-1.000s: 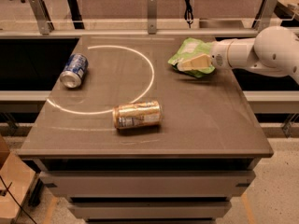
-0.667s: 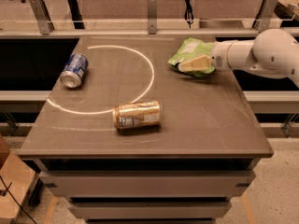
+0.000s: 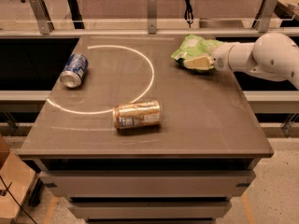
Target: Move green rice chip bag near pepsi can
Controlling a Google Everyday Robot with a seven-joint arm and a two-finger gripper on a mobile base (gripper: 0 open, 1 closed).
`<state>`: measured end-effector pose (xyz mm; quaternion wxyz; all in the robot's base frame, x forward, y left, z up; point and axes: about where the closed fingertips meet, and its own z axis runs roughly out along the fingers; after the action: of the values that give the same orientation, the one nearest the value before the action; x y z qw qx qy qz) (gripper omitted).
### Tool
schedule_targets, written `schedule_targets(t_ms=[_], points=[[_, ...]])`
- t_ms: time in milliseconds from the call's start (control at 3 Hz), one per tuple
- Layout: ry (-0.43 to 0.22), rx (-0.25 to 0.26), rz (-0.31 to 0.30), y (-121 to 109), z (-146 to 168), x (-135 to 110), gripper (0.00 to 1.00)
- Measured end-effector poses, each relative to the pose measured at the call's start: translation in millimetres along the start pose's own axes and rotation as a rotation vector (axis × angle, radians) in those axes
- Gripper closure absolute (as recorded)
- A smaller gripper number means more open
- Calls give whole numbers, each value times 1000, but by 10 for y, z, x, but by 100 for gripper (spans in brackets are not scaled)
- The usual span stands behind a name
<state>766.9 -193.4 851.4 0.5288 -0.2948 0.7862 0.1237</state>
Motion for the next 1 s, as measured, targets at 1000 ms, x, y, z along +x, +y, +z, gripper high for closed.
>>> schedule_targets(t_ms=[1000], points=[[-107,-189,-160,734,-56,-978,100]])
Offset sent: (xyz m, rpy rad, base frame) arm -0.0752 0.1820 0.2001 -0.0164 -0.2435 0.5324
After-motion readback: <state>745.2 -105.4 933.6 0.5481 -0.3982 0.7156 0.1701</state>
